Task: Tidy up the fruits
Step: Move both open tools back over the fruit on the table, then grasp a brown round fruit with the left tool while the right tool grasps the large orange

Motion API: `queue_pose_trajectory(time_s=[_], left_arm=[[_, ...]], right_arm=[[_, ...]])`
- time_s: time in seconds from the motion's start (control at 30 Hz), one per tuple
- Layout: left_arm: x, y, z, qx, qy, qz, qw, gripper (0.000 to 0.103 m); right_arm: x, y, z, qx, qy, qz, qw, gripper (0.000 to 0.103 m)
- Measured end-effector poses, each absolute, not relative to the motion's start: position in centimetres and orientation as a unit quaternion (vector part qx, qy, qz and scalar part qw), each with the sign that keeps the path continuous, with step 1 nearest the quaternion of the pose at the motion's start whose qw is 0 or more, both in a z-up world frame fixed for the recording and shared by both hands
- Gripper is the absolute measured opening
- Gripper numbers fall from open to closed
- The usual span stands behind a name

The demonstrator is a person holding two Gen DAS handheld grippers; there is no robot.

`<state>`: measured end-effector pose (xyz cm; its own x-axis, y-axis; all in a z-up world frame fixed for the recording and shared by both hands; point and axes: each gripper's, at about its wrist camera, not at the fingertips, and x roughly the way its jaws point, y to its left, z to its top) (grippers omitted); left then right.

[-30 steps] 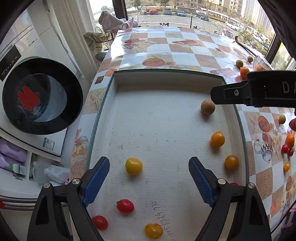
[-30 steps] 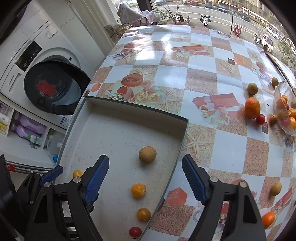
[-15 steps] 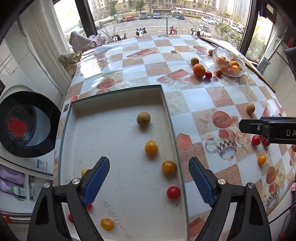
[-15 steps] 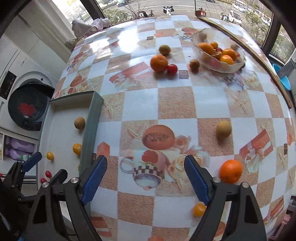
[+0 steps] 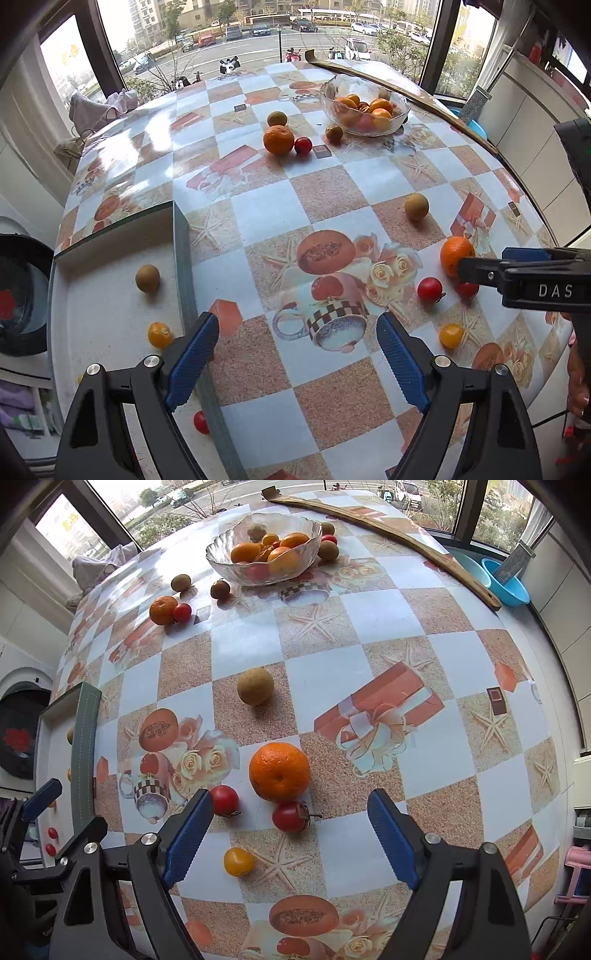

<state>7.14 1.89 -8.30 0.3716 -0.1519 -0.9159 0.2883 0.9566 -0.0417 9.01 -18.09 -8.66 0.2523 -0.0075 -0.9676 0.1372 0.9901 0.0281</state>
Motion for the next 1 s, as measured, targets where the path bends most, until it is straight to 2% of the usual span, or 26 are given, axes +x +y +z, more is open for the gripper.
queue_pose_trajectory(time_s=[0.17,0.23,0.3,0.4,0.63,0.83,0.9,0.97,1.0], left_arm=[[10.4,0.2,-8.4,0.033,0.546,-0.141,0.825,0.088],[11.8,-0.7,-8.6,0.022,0.548,-0.152,0.822,0.088],[13.2,-1.7,-9.1,0.015,0.554,-0.162,0.816,0.088],[14.8,-3.5,-10.0,0.012,0.562,-0.175,0.808,0.088],[16.5,-7.9,-11.8,0.037,0.573,-0.203,0.793,0.088],[16.9,-10.0,-12.7,0.058,0.576,-0.208,0.788,0.087],[17.0,-10.5,-13.0,0.066,0.581,-0.208,0.784,0.068],[17.2,-11.0,-13.2,0.074,0.582,-0.205,0.783,0.065],[17.1,-11.1,-13.2,0.077,0.582,-0.207,0.782,0.064]], right_arm=[[9.2,-18.5,-9.1,0.058,0.607,-0.029,0.792,0.087],[9.1,-18.6,-9.2,0.059,0.606,-0.019,0.793,0.082],[9.1,-18.6,-9.4,0.059,0.606,-0.01,0.793,0.071],[9.2,-19.0,-9.9,0.065,0.609,0.001,0.791,0.064],[9.3,-19.8,-10.4,0.081,0.605,0.017,0.792,0.062],[9.6,-20.2,-10.5,0.088,0.6,0.025,0.794,0.055],[9.6,-20.0,-10.5,0.089,0.598,0.031,0.796,0.048],[9.6,-19.7,-10.6,0.088,0.597,0.039,0.796,0.041],[9.7,-19.5,-10.6,0.086,0.597,0.042,0.797,0.041]])
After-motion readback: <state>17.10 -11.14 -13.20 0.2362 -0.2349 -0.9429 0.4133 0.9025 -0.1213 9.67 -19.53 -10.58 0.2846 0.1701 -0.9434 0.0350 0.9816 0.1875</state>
